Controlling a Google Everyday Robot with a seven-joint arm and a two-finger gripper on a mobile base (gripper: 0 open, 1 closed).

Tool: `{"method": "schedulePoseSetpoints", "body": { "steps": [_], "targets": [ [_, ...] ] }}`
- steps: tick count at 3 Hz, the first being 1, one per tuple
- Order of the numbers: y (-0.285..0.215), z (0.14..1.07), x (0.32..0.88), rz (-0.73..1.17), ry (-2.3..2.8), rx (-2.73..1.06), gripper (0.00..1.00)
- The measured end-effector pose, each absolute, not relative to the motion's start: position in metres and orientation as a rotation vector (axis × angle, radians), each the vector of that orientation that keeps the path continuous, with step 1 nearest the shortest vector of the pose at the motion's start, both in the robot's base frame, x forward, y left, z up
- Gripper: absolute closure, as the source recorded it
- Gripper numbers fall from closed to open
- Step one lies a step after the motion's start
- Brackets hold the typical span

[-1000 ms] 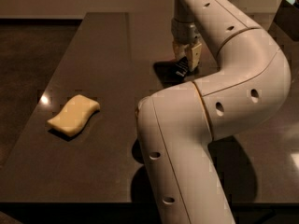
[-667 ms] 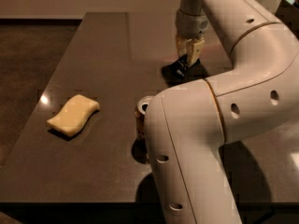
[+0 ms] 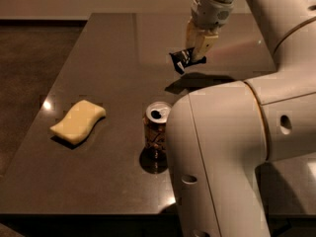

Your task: Move rxbar chocolate near orange can

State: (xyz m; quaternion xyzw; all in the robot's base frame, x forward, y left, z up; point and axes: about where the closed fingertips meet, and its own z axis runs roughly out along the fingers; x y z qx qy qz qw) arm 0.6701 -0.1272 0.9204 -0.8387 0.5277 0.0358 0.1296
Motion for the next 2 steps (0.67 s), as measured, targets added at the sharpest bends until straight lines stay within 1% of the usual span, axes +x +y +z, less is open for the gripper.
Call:
{"method": "schedulePoseSetpoints", "body": {
  "steps": [2],
  "targets": [
    [-0.116, 0.930, 0.636, 0.194, 1.589, -2.405, 1.00]
  ]
}}
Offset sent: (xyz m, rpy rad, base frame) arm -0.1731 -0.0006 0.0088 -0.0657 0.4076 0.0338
